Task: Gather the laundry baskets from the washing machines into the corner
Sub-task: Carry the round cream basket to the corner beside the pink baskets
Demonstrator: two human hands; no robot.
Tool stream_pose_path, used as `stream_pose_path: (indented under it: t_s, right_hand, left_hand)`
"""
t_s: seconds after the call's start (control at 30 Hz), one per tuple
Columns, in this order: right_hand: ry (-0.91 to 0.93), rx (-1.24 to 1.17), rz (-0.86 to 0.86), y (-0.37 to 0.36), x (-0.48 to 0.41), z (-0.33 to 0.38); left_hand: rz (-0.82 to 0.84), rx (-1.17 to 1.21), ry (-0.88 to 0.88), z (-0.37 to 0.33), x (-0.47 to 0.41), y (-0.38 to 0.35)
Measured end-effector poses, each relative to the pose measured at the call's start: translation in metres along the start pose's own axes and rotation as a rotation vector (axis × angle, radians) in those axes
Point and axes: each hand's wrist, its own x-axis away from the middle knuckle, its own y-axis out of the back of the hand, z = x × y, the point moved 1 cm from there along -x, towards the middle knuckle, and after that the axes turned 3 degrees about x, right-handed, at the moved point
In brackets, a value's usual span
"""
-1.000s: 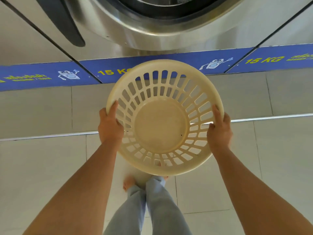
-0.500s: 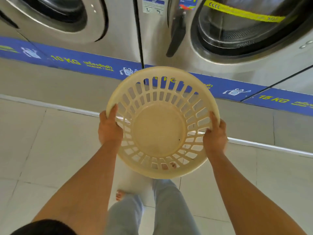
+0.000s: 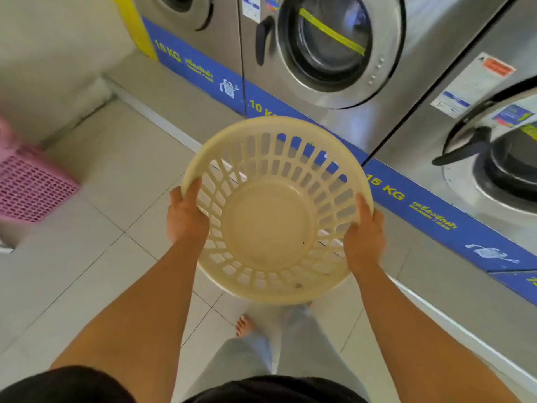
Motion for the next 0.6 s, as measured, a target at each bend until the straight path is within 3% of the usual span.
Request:
stream_pose_path:
  t_s: [0.23, 0.6]
  right_hand:
    - [0.218, 0.077, 0.156, -0.069, -0.008, 0.129]
    - [0.459, 0.177, 0.338, -0.189, -0.057, 0.334]
  left_hand:
    - [-0.158, 0.058, 0.188, 0.089, -0.041, 0.071]
    - [-0.264, 0.067, 0.44, 0.178, -0.171, 0.144]
